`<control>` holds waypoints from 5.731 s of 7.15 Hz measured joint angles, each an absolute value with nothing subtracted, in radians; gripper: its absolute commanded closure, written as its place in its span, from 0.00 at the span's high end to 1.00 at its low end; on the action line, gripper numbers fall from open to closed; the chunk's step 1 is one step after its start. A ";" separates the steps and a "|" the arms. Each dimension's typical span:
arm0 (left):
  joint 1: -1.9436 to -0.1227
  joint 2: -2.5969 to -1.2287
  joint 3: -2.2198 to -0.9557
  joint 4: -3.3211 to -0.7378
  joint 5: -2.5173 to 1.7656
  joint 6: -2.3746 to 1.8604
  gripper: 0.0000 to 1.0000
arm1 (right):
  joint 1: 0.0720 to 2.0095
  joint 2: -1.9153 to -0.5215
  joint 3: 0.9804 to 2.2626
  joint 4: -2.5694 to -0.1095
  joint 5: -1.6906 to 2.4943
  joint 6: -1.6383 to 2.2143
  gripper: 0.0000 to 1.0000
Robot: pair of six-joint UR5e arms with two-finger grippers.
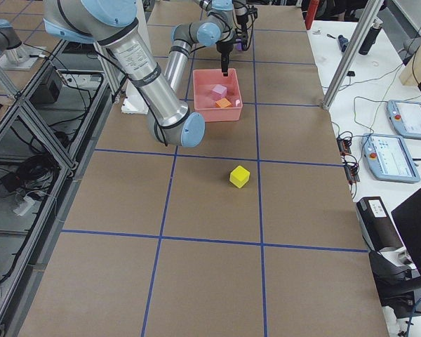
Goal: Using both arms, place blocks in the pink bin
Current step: 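Grasp the purple cube with the left gripper while the right arm withdraws, then drop the purple cube into the bin while the right gripper grasps the yellow cube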
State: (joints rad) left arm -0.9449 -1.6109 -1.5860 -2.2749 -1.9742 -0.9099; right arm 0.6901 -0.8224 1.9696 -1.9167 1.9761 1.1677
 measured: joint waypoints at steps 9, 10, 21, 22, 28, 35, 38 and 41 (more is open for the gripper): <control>-0.920 -1.596 -1.626 -2.265 -1.989 -0.905 0.00 | 1.016 -1.137 2.034 -1.962 2.098 0.588 0.99; -0.923 -1.595 -1.669 -2.231 -2.015 -0.904 0.00 | 1.038 -1.162 2.032 -1.962 2.103 0.532 0.99; -0.721 -2.285 -2.039 -1.301 -1.992 -1.386 0.00 | 1.069 -1.452 1.788 -1.453 2.182 0.048 0.99; -0.675 -2.307 -2.038 -1.301 -1.954 -1.434 0.00 | 1.068 -1.450 1.769 -1.452 2.187 -0.014 0.99; -0.532 -2.364 -2.007 -1.303 -1.837 -1.518 0.00 | 0.996 -1.415 1.680 -1.448 2.207 -0.116 0.99; -0.483 -2.388 -1.970 -1.332 -1.829 -1.542 1.00 | 0.979 -1.381 1.592 -1.450 2.207 -0.106 0.60; -0.486 -2.392 -1.972 -1.336 -1.828 -1.540 1.00 | 0.978 -1.367 1.591 -1.450 2.210 -0.103 0.00; -0.531 -2.399 -1.976 -1.332 -1.827 -1.525 1.00 | 1.038 -1.359 1.710 -1.455 2.312 0.107 0.00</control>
State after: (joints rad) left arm -0.5312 -2.3988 -1.9761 -1.3318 -1.8265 -1.5253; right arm 1.0376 -1.3594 1.7095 -1.4555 2.3119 0.1069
